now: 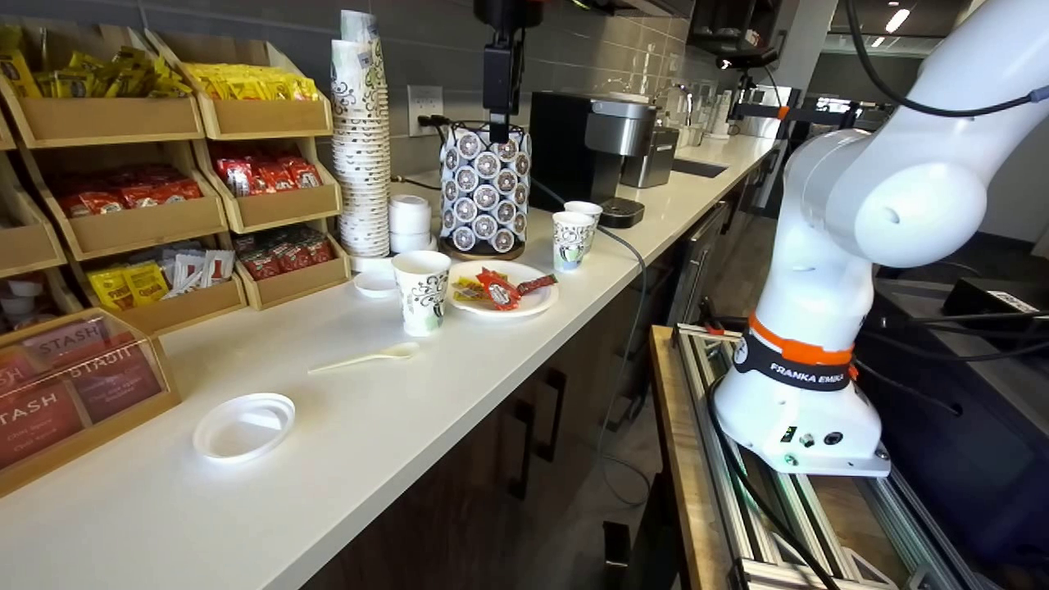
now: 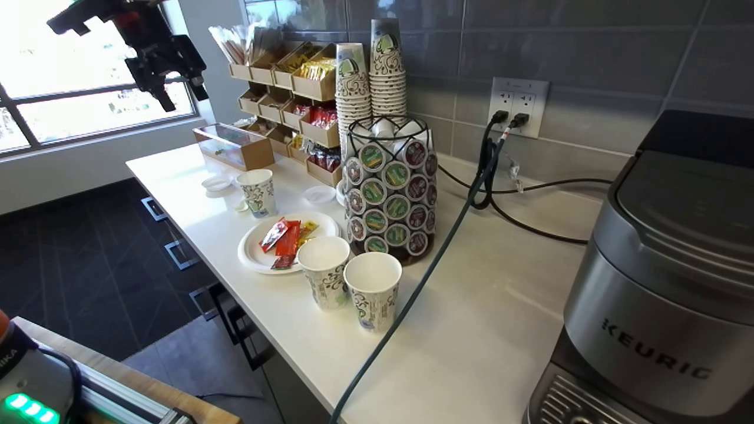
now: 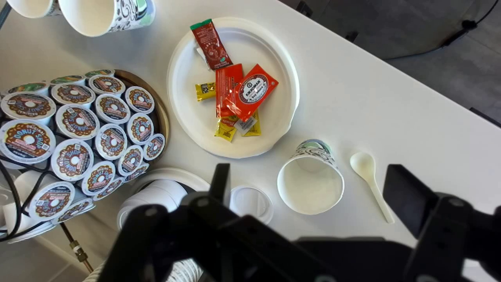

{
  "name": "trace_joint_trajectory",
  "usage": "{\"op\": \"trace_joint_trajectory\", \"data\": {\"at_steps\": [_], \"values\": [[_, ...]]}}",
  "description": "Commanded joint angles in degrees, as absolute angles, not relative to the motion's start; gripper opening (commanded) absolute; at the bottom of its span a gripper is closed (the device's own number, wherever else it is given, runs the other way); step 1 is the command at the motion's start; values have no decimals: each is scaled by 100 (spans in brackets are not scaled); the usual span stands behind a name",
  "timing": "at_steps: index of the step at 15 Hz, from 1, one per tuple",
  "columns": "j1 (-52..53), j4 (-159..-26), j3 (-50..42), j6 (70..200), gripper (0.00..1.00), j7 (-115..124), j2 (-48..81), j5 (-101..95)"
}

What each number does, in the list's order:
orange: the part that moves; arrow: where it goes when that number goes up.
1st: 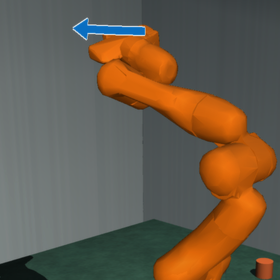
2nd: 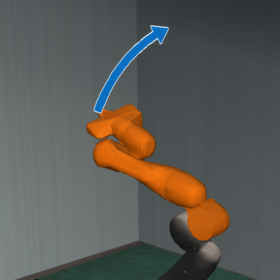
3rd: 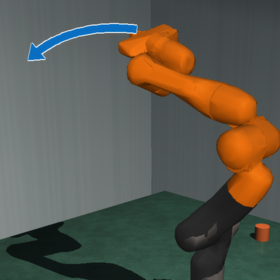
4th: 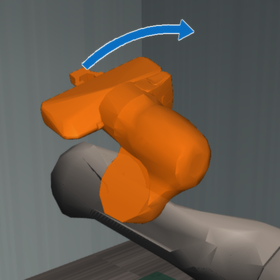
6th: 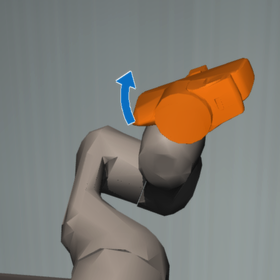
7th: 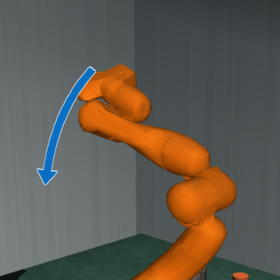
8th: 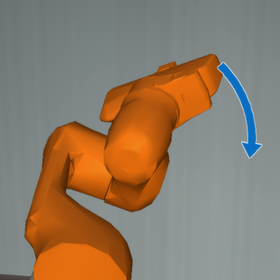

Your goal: Position the coffee cup to its side

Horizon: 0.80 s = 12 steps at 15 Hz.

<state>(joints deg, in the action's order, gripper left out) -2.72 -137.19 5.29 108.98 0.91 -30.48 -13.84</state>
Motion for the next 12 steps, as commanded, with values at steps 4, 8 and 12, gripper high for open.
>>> {"op": "trace_joint_trajectory", "data": {"at_steps": [4, 8, 12], "values": [[-157, -13702, 436, 10869, 100, 136, -3038, -1433], [-55, -13729, 396, 11051, 100, 123, -2853, -1186], [1, -13822, 454, 11326, 100, 573, -2412, -746]]}}
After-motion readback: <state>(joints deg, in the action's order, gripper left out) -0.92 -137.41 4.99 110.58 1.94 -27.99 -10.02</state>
